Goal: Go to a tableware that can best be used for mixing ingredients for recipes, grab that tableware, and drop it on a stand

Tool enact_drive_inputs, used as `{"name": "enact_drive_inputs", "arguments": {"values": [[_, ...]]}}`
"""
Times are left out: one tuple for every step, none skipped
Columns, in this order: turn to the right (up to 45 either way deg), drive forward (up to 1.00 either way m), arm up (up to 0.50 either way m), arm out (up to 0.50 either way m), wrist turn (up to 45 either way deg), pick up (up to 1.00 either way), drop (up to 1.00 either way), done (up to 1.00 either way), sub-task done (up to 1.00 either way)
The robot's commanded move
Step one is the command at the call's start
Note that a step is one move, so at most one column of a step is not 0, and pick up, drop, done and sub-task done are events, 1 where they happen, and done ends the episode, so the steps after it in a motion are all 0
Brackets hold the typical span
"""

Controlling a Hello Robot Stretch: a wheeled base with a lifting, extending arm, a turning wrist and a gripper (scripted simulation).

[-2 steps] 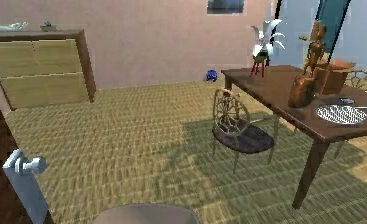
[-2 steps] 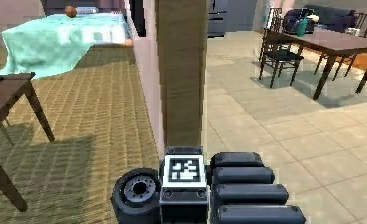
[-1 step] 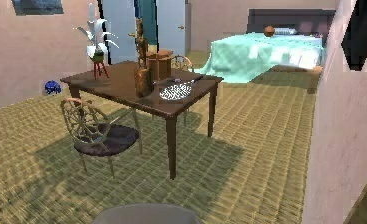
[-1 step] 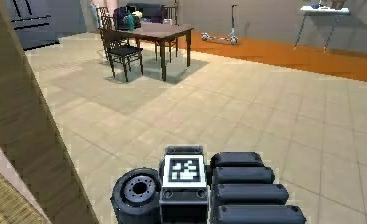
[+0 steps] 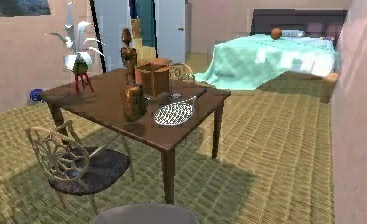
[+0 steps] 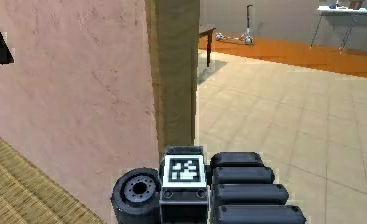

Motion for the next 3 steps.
{"name": "enact_drive_inputs", "arguments": {"values": [[24.0, 0.00, 0.00, 0.00, 0.0, 0.00, 0.00, 0.00, 0.00], [0.0, 1.00, 0.00, 0.00, 0.0, 0.00, 0.00, 0.00, 0.00], [0.0, 0.90, 0.00, 0.00, 0.0, 0.00, 0.00, 0.00, 0.00]]}}
